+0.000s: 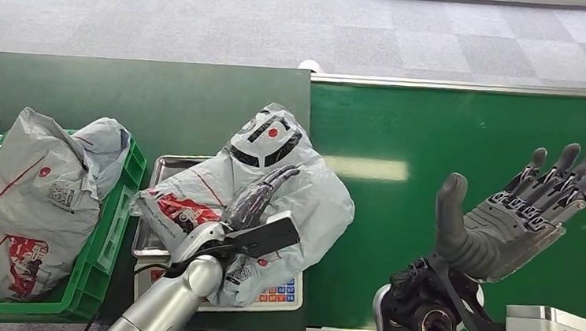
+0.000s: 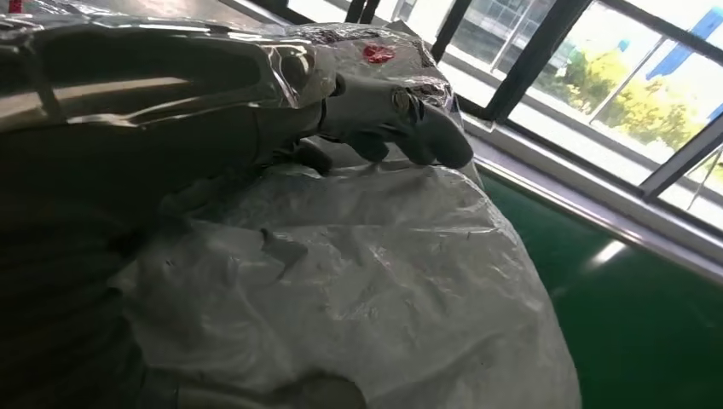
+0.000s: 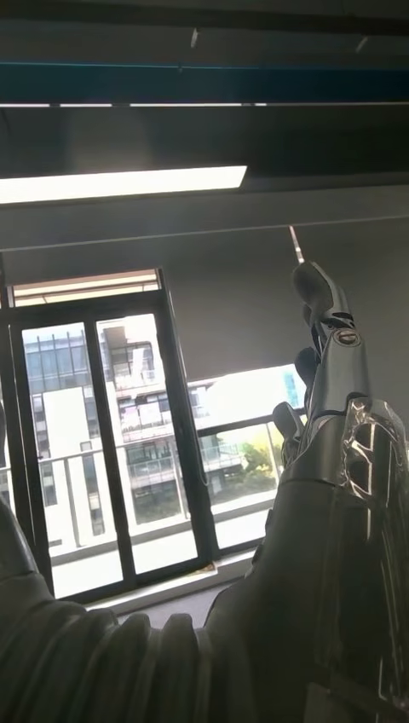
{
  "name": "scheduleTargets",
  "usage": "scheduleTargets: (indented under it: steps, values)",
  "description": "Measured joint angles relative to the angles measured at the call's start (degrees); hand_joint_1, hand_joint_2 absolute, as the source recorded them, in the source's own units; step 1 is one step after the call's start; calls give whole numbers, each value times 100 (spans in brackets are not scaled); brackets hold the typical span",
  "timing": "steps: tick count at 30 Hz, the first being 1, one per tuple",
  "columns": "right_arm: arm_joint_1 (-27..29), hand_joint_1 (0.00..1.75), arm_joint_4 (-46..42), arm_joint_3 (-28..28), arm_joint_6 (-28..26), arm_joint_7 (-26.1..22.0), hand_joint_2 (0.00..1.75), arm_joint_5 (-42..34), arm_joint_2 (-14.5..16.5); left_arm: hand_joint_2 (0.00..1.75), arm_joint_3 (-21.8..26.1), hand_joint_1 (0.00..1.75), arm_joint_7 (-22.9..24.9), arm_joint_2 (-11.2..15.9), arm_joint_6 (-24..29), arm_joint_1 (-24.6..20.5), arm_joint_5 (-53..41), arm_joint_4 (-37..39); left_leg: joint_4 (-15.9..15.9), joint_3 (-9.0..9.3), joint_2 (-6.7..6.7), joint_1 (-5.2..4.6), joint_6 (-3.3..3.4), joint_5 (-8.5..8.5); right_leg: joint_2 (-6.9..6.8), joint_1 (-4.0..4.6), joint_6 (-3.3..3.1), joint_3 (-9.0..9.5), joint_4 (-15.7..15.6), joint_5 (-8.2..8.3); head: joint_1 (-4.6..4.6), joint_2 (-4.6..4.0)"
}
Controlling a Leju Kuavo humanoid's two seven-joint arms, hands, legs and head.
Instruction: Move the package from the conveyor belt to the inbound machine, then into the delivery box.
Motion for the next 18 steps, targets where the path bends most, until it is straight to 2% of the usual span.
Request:
scheduleTargets:
  steps: [3, 10, 15, 18]
  values:
    - [51, 0, -33, 4, 83, 0, 175, 21, -3, 175, -9, 175, 271, -60, 37, -260, -211, 378, 0, 2, -1, 0, 0, 0, 0, 0, 0, 3, 0, 0, 1, 0]
    - [103, 0, -53, -15, 290, 0, 175, 12, -1, 175, 24, 175, 423, -78, 90, -478, -430, 675, 0, 6, -1, 0, 0, 1, 0, 0, 0, 8, 1, 1, -1, 0]
    - [172, 0, -147, -28, 357, 0, 175, -90, -3, 175, 190, 175, 154, -78, 132, -465, -237, 594, 0, 5, -1, 0, 0, 0, 0, 1, 0, 7, 1, 0, -1, 0]
    - [213, 0, -223, -29, 279, 0, 175, -95, -3, 175, 371, 175, -206, -106, 595, -341, 206, 319, 0, 4, 2, 0, 0, 0, 1, 1, 0, 5, 1, 0, -1, 0]
